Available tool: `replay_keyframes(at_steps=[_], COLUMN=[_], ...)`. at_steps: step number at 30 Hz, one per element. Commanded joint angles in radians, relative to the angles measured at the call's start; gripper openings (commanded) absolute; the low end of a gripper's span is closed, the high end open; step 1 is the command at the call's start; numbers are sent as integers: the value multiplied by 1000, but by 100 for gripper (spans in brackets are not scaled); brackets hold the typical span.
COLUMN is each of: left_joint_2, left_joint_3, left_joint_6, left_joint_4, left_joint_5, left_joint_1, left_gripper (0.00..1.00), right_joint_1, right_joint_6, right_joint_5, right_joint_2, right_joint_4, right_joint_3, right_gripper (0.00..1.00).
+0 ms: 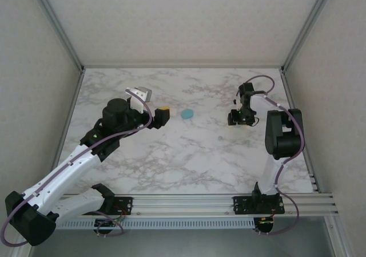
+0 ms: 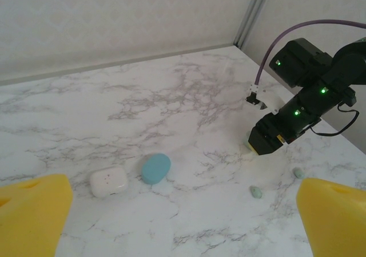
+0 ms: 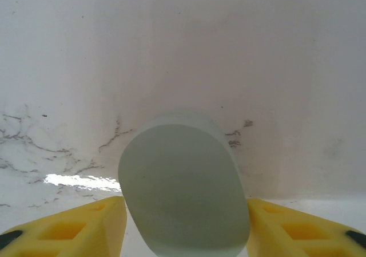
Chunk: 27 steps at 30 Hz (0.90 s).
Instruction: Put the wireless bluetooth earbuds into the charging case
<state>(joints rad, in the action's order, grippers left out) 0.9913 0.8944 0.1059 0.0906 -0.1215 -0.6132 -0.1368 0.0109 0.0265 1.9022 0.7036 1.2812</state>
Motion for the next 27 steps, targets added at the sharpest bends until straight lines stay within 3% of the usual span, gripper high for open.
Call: replay_keyframes(at_steps=[1,8,17,22,27], left_joint_2=[-8,0,1,34,92], left_joint_3=[17,22,18,56,102], left_joint_6=[11,14,29,106,194], left_joint_4=[10,11,12,47,38], left_joint_5=[2,0,11,18,-99], left_joint_1=[7,8,8,20,42], left_gripper=[100,100,100,98,94], right_joint_1=[-8,-10,-28,-101,-242], right_joint_6=[-10,-21,-20,-30,-121], right_joint_5=[-59,-69,-57,24,112], right_joint_2=[24,59,35,-153,-492], right_joint_4=[14,1,-9,-53,-210], right_joint_3=[24,47,30,-24,-139], right_gripper=[56,54,41,39,38])
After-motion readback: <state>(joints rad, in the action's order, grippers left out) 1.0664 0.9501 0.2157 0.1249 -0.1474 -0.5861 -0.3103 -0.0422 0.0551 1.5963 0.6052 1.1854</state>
